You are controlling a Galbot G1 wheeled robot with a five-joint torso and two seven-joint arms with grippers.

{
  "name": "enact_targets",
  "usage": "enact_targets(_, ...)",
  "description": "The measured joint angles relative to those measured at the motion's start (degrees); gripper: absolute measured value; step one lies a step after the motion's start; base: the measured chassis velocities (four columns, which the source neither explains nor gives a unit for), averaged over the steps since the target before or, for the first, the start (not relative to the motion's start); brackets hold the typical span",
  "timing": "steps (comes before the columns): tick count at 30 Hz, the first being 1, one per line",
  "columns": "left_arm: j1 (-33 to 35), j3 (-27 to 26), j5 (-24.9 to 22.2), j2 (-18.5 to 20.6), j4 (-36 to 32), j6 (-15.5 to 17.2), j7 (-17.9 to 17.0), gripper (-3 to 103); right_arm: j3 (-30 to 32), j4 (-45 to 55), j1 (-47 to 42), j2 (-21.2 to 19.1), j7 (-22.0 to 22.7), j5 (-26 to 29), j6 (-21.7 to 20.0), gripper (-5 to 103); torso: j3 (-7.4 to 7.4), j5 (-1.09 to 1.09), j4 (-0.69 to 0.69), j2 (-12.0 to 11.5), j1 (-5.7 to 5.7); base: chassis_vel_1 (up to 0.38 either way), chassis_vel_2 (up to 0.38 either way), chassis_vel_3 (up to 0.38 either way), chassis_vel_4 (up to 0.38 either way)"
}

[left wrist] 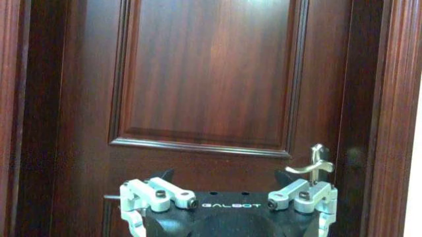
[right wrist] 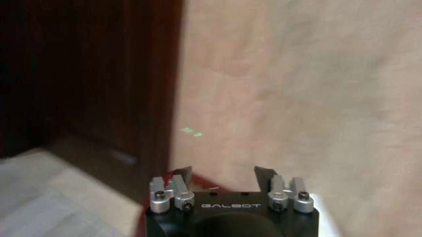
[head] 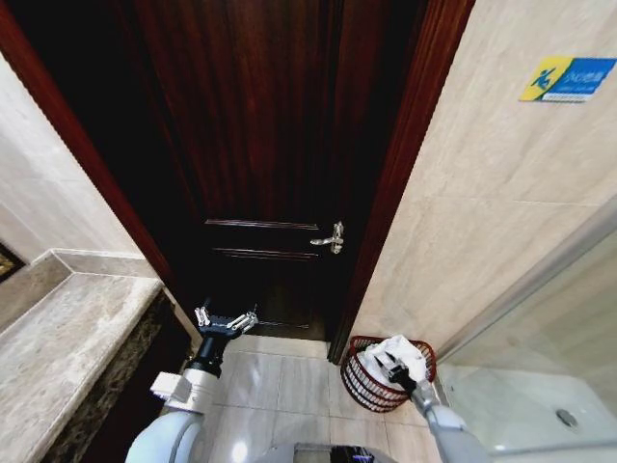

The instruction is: Discard the used towel into the hamper.

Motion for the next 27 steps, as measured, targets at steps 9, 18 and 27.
enact_targets(9, 0.0, 0.0, 0.0, 0.0, 0.0, 0.0, 0.0, 99, -0.34, -10.28, 7.28, 1.29, 7.19, 10.07, -13.78, 97, 0.0, 0.03, 0.02, 0.0, 0.01, 0.0, 0.0, 0.0, 0.0)
enact_targets(18, 0.0, 0.0, 0.0, -0.01, 0.0, 0.0, 0.0, 99, -0.64, -25.13, 19.03, 3.57, 11.33, 12.58, -23.96, 100, 0.01, 0.0, 0.04, -0.01, 0.02, 0.0, 0.0, 0.0, 0.0)
enact_targets(27, 0.0, 0.0, 0.0, 0.0, 0.0, 0.0, 0.0, 99, 0.34, -29.33, 22.09, 2.31, 12.16, 12.62, -34.65, 100, 0.01, 0.0, 0.0, -0.01, 0.01, 0.0, 0.0, 0.0, 0.0)
